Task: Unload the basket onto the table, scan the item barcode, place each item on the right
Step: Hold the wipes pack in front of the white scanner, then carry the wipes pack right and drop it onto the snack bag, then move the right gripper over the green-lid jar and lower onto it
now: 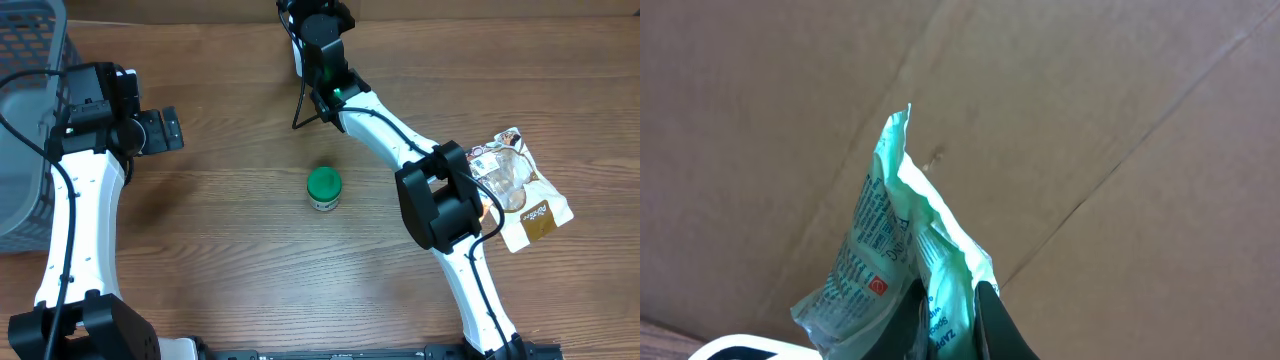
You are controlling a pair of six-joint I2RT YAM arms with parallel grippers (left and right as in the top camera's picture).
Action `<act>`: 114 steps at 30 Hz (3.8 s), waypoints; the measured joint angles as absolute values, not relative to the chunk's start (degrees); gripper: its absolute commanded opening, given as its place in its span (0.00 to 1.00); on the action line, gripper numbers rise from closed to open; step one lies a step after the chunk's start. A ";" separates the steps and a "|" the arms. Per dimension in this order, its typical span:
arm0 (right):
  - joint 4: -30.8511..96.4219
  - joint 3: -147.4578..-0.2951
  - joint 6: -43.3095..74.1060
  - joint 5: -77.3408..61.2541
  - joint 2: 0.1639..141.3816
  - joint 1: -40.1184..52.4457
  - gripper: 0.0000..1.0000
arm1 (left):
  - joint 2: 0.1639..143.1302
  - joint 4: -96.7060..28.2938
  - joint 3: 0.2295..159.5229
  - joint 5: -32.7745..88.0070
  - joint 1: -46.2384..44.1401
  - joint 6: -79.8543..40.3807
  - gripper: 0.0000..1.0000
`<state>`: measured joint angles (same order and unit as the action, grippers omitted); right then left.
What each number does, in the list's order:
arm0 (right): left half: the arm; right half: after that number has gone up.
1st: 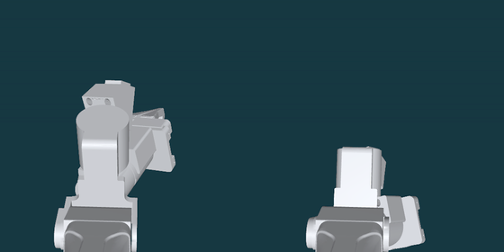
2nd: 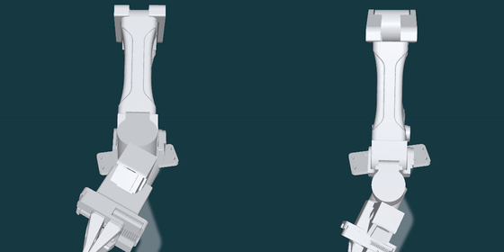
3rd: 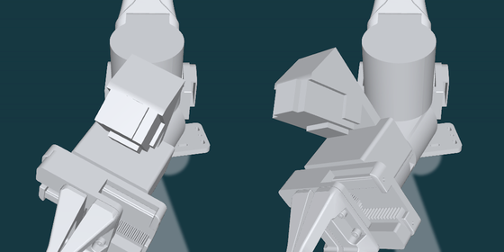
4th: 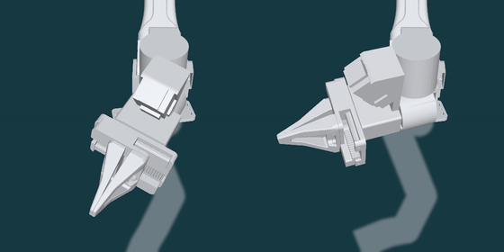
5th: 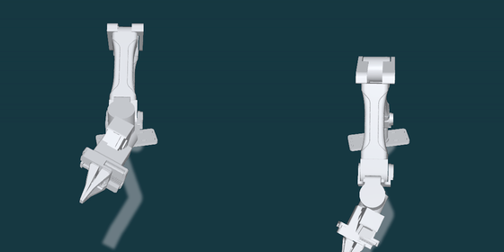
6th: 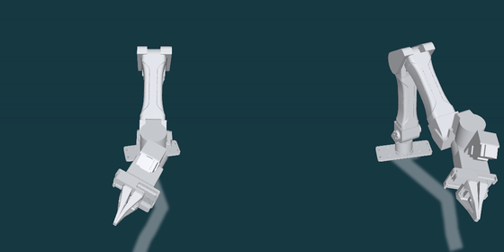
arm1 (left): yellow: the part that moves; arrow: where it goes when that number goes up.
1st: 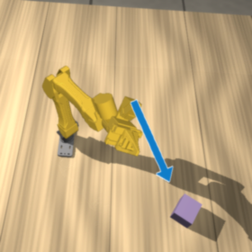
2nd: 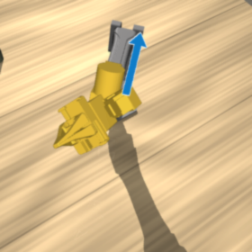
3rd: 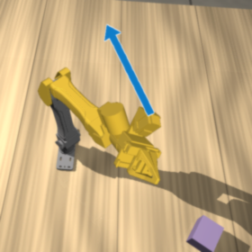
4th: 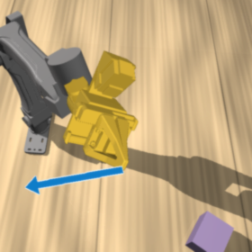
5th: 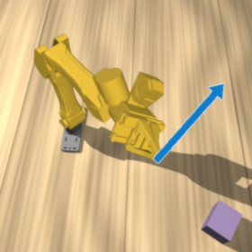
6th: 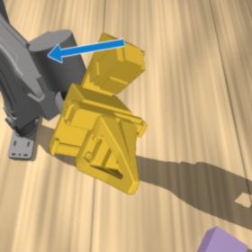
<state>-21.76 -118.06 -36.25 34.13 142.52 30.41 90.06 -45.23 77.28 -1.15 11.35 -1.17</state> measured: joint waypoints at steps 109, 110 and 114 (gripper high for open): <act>82.83 -104.77 30.61 -6.52 116.53 2.31 0.82 | 90.06 -45.23 77.28 -1.15 11.35 -1.17 1.00; 82.48 -104.77 31.73 -7.44 116.53 3.92 0.82 | 90.06 -45.23 77.28 -1.15 11.35 -1.17 1.00; 80.90 -104.77 37.15 -10.33 116.53 10.61 0.84 | 90.06 -45.23 77.28 -1.15 11.35 -1.17 1.00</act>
<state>80.90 -104.77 37.15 -10.33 116.53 10.61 90.06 -45.23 77.28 -1.15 11.35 -1.17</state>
